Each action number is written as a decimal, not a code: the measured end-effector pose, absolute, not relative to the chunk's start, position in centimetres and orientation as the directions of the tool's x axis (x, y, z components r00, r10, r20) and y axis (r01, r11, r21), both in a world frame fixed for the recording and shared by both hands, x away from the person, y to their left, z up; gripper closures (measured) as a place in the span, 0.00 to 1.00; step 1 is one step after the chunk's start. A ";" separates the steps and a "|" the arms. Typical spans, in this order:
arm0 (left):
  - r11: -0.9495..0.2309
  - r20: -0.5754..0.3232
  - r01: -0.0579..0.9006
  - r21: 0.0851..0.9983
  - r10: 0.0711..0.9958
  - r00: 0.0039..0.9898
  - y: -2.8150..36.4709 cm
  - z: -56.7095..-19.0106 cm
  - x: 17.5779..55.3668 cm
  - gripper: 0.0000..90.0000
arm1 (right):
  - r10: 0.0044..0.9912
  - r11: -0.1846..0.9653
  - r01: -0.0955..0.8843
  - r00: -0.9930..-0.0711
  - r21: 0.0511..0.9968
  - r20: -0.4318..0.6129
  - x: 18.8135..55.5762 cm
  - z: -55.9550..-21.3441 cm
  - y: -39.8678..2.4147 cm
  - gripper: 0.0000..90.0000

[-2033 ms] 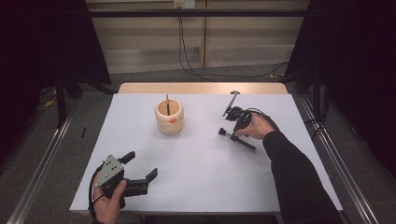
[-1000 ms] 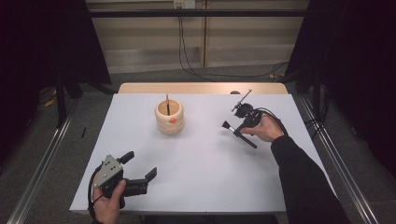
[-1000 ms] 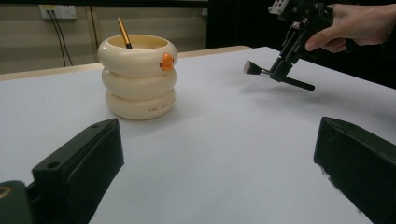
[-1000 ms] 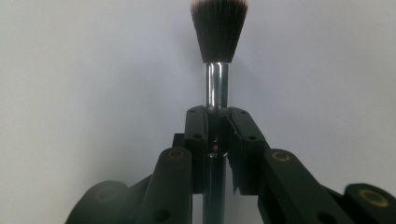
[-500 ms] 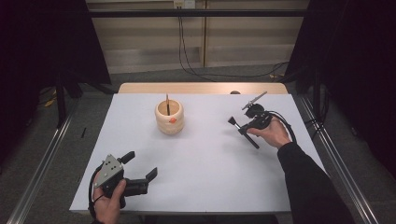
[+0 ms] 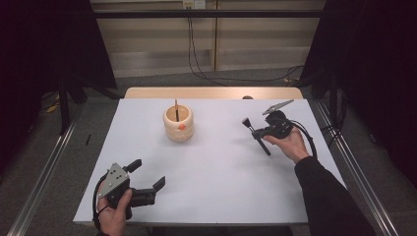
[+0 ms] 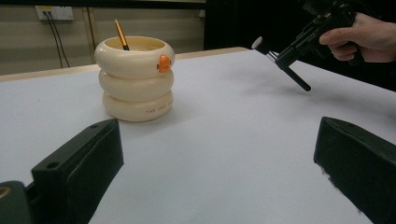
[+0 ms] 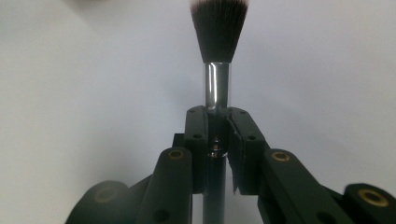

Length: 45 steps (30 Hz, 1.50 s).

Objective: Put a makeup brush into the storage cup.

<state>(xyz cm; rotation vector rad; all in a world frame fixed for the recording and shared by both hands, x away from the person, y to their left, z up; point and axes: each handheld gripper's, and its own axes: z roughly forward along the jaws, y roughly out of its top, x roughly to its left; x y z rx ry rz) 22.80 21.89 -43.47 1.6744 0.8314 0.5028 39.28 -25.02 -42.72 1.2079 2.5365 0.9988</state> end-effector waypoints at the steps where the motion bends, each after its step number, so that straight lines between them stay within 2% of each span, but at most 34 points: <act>1: -0.110 -0.093 0.261 0.959 0.746 0.659 21.9 -43.5 22.8 0.01 | 0.738 0.438 0.629 -0.659 0.642 0.142 39.2 -42.7 -25.1 0.88; 16: -0.108 -0.098 0.265 0.958 0.747 0.657 21.9 -43.4 22.9 0.01 | 0.745 0.273 0.576 -0.633 0.770 0.210 38.0 -41.6 -26.7 0.88; 27: -0.109 -0.093 0.261 0.959 0.749 0.656 22.0 -43.4 22.8 0.01 | 0.702 0.177 0.484 -0.673 0.857 0.234 36.9 -41.0 -27.0 0.88; 45: -0.108 -0.094 0.261 0.959 0.750 0.655 21.9 -43.4 22.9 0.02 | 0.626 0.019 0.396 -0.721 0.918 0.298 36.0 -41.2 -27.3 0.88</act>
